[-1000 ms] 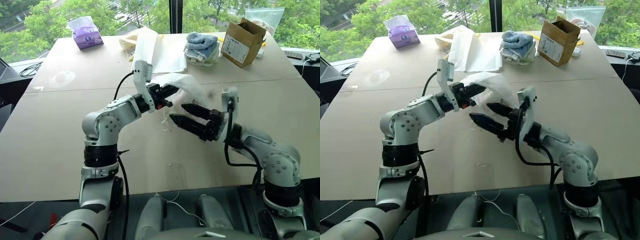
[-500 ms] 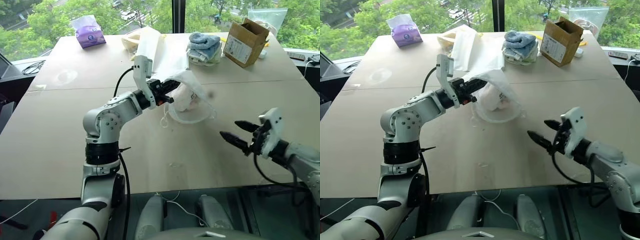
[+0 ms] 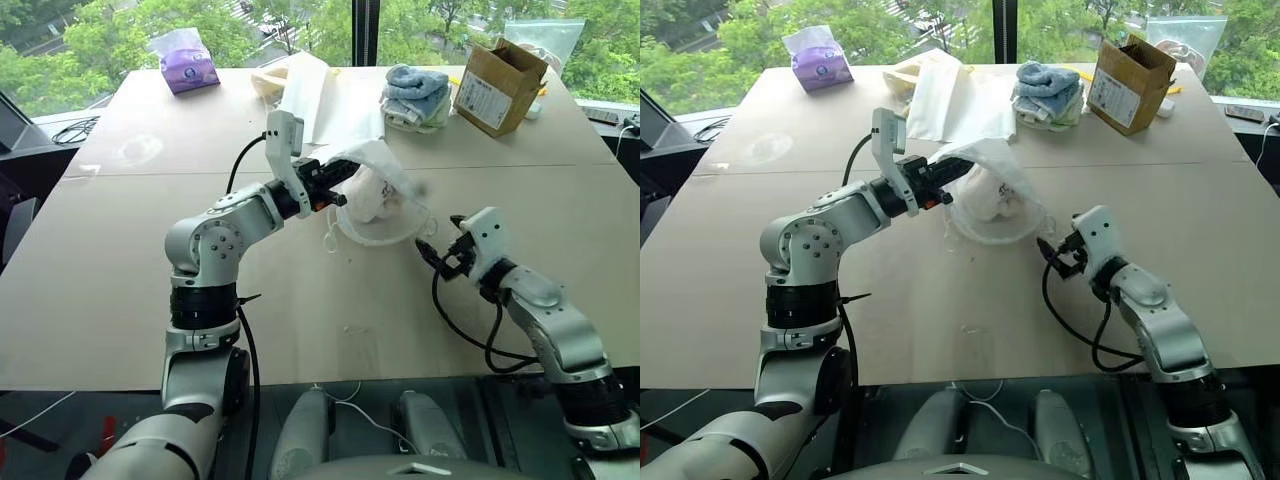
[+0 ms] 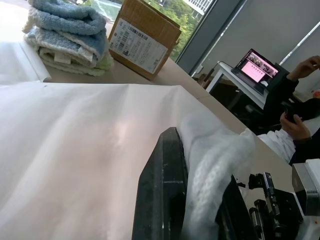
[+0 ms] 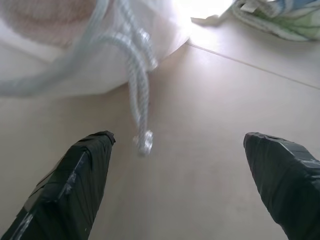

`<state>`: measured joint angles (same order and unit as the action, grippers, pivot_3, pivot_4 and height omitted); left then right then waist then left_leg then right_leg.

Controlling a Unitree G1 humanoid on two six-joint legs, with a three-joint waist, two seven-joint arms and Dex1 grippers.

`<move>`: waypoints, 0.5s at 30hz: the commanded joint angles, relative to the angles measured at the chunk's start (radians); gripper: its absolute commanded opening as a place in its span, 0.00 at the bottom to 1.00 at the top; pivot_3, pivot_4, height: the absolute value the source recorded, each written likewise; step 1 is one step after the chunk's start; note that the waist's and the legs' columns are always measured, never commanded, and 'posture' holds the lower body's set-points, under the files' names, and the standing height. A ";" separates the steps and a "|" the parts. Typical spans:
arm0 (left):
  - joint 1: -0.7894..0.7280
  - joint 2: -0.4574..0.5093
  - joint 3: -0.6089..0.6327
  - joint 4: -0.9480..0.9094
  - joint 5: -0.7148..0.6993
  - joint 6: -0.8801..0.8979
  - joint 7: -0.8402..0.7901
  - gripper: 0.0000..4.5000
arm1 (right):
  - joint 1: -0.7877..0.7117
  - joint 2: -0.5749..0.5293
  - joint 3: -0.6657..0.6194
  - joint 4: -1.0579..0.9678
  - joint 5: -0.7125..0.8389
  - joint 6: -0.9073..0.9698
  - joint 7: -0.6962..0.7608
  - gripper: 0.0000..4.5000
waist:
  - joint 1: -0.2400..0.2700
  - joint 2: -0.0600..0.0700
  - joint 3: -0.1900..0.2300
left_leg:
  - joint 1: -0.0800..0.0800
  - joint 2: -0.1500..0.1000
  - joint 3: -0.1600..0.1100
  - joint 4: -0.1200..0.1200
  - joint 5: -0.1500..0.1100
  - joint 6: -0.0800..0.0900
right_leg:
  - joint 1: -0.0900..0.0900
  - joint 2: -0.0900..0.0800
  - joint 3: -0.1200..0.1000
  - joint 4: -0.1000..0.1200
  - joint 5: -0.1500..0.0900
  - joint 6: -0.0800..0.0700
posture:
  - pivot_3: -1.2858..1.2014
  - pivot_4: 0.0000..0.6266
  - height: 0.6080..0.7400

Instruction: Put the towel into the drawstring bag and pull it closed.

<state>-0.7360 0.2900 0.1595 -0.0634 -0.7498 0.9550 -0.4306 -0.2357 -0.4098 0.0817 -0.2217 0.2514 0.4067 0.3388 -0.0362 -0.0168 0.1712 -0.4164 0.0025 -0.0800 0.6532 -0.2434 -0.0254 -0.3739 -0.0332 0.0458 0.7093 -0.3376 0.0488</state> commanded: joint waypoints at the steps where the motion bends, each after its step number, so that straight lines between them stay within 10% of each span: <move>1: -0.014 0.011 0.015 -0.017 -0.009 -0.010 -0.007 0.00 | -0.024 0.025 -0.055 -0.013 -0.002 -0.047 -0.013 0.71 | -0.001 0.000 0.000 | 0.000 0.000 0.000 0.000 0.000 0.000 | 0.000 0.000 0.000 0.000 0.000 0.000 | 0.52 0.24 1.00; 7: -0.014 0.012 0.014 -0.013 -0.006 -0.013 -0.007 0.00 | -0.019 0.041 -0.063 -0.016 -0.020 -0.048 -0.006 0.04 | -0.003 0.000 0.000 | 0.000 0.000 0.000 0.000 0.000 0.000 | 0.000 0.000 0.000 0.000 0.000 0.000 | 0.52 0.24 1.00; 15: -0.007 0.014 0.014 -0.014 -0.002 -0.015 -0.008 0.00 | -0.006 0.090 -0.133 -0.041 0.001 -0.064 -0.040 0.01 | -0.004 0.000 0.000 | 0.000 0.000 0.000 0.000 0.000 0.000 | 0.000 0.000 0.000 0.001 0.000 0.000 | 0.52 0.24 1.00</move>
<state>-0.7358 0.2932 0.1592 -0.0633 -0.7485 0.9550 -0.4316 -0.2419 -0.3297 -0.0062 -0.2171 0.2395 0.3765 0.3219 -0.0397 -0.0168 0.1712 -0.4162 0.0024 -0.0802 0.6533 -0.2434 -0.0254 -0.3739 -0.0331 0.0457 0.7099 -0.3376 0.0488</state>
